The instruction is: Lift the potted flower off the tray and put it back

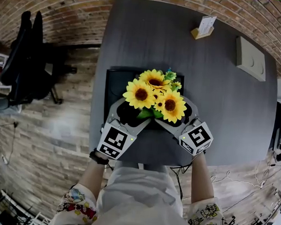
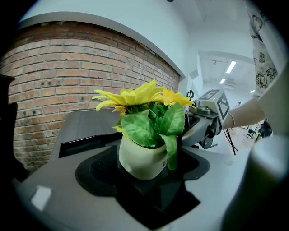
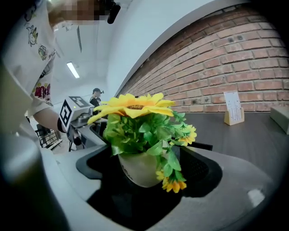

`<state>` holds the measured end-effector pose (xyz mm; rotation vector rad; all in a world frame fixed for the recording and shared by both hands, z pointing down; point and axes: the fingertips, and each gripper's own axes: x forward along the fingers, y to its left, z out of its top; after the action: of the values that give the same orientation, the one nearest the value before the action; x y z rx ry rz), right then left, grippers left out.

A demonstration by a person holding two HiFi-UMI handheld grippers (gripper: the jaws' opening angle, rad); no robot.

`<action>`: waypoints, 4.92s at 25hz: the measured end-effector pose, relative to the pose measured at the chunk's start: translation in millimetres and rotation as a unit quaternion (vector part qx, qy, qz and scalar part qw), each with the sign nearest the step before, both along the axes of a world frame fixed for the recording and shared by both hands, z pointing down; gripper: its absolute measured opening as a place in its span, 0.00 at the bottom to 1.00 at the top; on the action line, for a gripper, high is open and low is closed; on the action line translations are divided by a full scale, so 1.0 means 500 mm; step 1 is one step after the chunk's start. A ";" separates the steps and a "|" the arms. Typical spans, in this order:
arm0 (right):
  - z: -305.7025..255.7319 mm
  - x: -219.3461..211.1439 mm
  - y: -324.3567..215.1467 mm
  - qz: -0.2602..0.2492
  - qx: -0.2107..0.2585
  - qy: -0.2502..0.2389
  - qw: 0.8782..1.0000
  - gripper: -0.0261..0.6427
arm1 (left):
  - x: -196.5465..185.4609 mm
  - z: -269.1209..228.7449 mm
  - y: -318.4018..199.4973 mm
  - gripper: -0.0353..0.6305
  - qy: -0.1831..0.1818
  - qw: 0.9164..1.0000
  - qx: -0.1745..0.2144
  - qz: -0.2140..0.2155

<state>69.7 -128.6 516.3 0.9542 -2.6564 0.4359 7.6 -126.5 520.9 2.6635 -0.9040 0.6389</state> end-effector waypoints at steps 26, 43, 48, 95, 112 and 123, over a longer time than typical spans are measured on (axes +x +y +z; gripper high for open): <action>0.019 -0.009 -0.002 -0.085 0.001 0.044 0.995 0.58 | 0.020 0.009 -0.007 0.59 0.000 0.999 -0.006 0.038; -0.051 -0.007 -0.010 -0.074 0.026 0.033 0.996 0.58 | 0.021 -0.062 -0.017 0.59 0.001 0.999 0.020 0.038; -0.114 0.004 -0.012 -0.065 0.053 0.027 0.996 0.58 | 0.032 -0.125 -0.019 0.59 0.005 0.998 0.046 0.042; -0.420 0.013 0.145 -0.029 0.183 0.007 0.983 0.58 | 0.040 -0.418 0.132 0.60 0.053 0.990 0.124 0.044; -0.408 0.014 0.143 -0.022 0.173 0.005 0.985 0.58 | 0.041 -0.406 0.129 0.60 0.058 0.991 0.115 0.048; -0.401 0.013 0.142 -0.025 0.167 0.001 0.986 0.58 | 0.041 -0.398 0.128 0.60 0.059 0.991 0.108 0.044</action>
<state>76.3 -57.6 315.8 0.9733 -2.7982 -0.0270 28.0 -62.3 321.8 2.9122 -0.8709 0.4168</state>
